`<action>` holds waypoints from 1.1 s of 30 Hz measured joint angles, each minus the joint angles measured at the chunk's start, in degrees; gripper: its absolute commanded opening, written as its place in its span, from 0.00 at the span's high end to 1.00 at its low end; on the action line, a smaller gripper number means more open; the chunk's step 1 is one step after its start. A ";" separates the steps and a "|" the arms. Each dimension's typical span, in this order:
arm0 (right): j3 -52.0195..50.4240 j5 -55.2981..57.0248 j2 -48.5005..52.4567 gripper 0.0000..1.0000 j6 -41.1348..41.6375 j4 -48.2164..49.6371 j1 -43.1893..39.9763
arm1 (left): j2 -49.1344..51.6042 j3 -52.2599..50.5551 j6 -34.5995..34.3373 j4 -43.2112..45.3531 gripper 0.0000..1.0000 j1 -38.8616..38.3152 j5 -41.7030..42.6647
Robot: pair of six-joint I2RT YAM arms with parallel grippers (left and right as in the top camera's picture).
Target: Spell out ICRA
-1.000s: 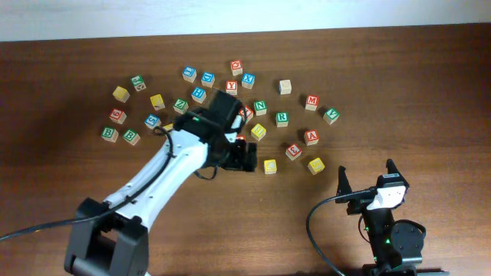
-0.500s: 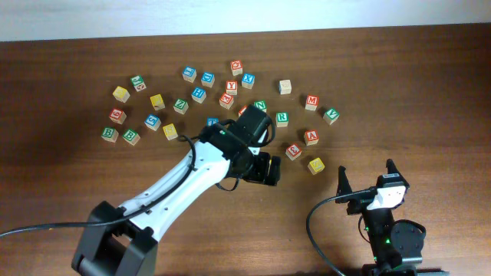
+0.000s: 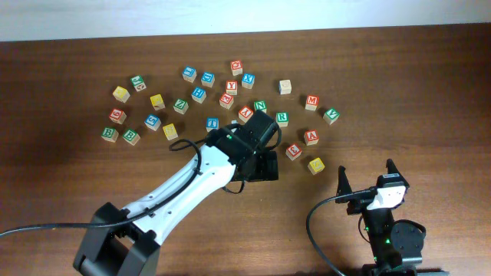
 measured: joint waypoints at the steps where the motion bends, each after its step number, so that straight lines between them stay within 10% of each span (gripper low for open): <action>1: 0.00 0.00 0.00 0.02 0.02 0.02 0.00 | 0.00 0.00 -0.07 -0.07 0.00 0.00 -0.24; 33: 0.00 0.00 0.00 0.02 0.00 0.00 0.00 | 0.00 0.00 -0.11 -4.63 0.01 6.75 -5.53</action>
